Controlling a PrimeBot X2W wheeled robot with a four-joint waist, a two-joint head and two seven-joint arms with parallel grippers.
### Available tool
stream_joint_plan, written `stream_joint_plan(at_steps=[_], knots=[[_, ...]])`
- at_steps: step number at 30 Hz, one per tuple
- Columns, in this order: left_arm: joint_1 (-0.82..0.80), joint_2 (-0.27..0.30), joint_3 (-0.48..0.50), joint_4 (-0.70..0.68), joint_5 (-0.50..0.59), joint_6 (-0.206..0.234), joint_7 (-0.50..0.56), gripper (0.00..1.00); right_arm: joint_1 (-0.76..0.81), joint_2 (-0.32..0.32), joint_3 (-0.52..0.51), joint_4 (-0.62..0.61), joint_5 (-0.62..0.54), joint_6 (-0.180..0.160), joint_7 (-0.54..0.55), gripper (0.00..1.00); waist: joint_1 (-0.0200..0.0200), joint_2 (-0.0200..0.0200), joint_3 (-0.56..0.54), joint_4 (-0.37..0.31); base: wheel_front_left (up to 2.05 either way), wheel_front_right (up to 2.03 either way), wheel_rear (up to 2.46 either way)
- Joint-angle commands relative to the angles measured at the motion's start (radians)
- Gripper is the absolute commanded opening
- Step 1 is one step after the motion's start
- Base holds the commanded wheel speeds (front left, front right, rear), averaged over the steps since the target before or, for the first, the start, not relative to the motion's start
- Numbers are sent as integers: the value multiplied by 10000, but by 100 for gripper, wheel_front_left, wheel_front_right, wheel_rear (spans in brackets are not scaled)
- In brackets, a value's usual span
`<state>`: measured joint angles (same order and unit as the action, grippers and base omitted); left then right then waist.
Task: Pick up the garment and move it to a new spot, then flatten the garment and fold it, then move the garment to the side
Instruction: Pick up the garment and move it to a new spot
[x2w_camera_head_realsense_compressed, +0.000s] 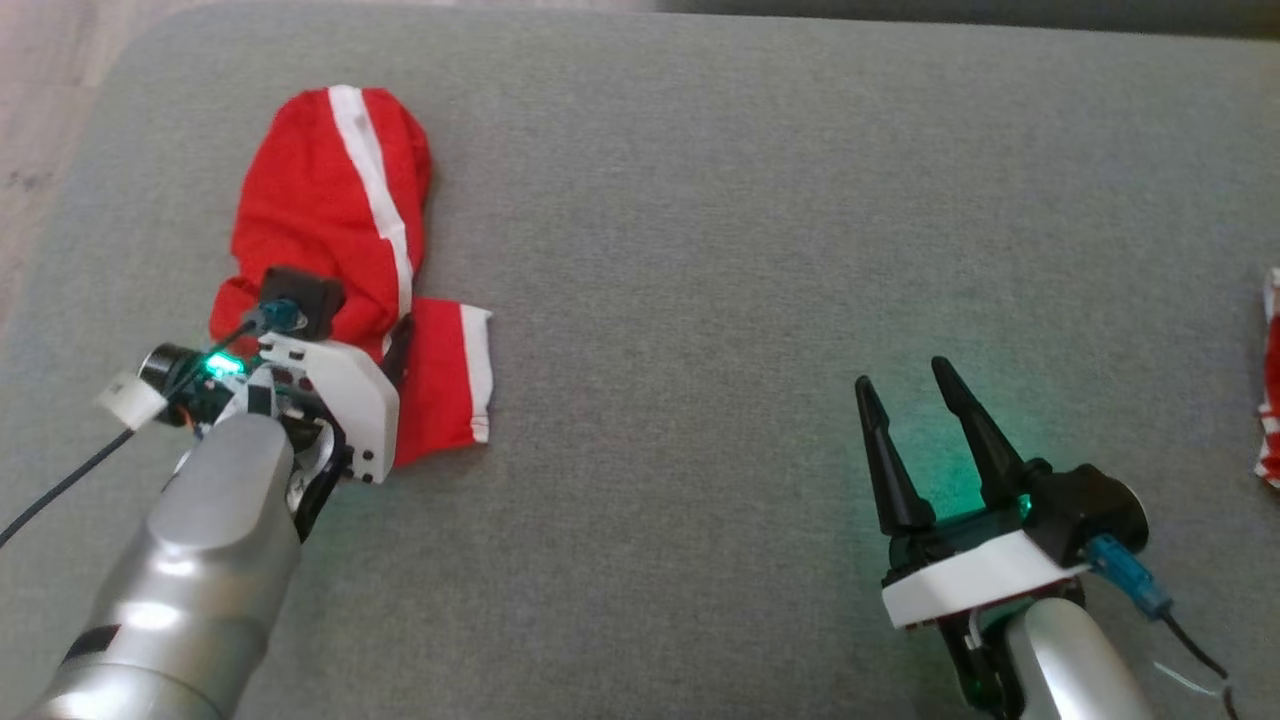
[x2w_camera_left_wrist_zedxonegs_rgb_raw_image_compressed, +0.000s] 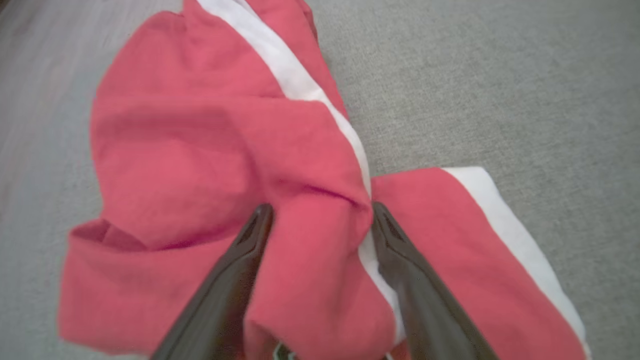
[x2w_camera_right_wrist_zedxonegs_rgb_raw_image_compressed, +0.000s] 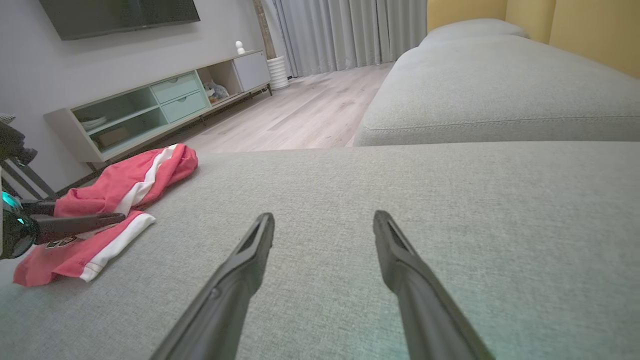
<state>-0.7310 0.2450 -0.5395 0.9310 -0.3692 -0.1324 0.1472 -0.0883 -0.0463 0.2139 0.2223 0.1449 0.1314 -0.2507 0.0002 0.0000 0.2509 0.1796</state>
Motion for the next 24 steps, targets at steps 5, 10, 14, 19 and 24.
stream_joint_plan(at_steps=[5,10,14,19,24], knots=[[-494,309,-138,111,-859,18,-99,0,-284,-39,271,-244,-35,-7,-111,100,-2,0,-43,-196,0,0,0],[-714,241,-209,-228,-1612,18,-1317,0,-253,-39,257,-191,-16,-7,-111,100,-2,0,-369,-290,0,0,0],[-903,-55,-389,-1017,-2401,18,-2205,0,-200,-39,255,-143,36,-7,-111,100,-2,0,-698,-411,0,0,0],[-1165,-484,-573,-2179,-3353,18,-2969,0,-84,-39,268,-133,152,-7,-111,100,-2,0,-1107,-710,0,0,0],[-1557,-1146,-445,-3053,-3923,21,-3527,0,50,-39,201,-173,243,-7,-111,100,-2,0,-1429,-1086,0,0,0]])
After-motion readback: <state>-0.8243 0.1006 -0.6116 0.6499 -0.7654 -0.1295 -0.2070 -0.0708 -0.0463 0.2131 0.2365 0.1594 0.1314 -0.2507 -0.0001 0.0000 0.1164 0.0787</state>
